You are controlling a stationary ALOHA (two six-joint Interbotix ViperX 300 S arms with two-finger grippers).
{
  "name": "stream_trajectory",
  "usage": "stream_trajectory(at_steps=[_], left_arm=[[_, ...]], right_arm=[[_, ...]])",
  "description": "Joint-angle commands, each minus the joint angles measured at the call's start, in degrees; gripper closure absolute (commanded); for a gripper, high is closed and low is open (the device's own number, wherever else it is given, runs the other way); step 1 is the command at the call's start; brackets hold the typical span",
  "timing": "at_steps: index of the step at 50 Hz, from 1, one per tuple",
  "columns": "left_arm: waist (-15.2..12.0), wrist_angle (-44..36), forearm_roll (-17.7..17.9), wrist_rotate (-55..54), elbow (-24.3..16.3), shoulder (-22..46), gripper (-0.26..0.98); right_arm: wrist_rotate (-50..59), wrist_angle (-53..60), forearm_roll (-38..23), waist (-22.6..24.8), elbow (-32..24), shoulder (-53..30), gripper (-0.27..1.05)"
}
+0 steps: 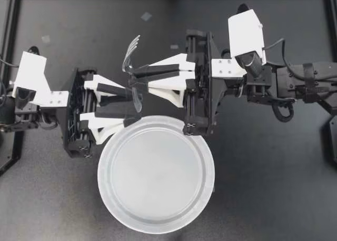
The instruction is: Pick up the fork and place it on the plate.
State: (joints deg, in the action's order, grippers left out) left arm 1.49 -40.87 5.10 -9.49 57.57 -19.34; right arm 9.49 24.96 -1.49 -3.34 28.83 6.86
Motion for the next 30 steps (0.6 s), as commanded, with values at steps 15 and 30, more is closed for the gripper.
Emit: stream_trajectory(at_steps=[15,30], left_arm=[[0.1,-1.1,-3.4,0.8,-1.8,0.7,0.62],[0.1,-4.6,-3.4,0.4,-1.0,0.5,0.76]], right_arm=[[0.3,1.1,-0.1,0.3,-0.5,0.2,0.96],[2.1,0.9,-0.1,0.2,0.2,0.2,0.95]])
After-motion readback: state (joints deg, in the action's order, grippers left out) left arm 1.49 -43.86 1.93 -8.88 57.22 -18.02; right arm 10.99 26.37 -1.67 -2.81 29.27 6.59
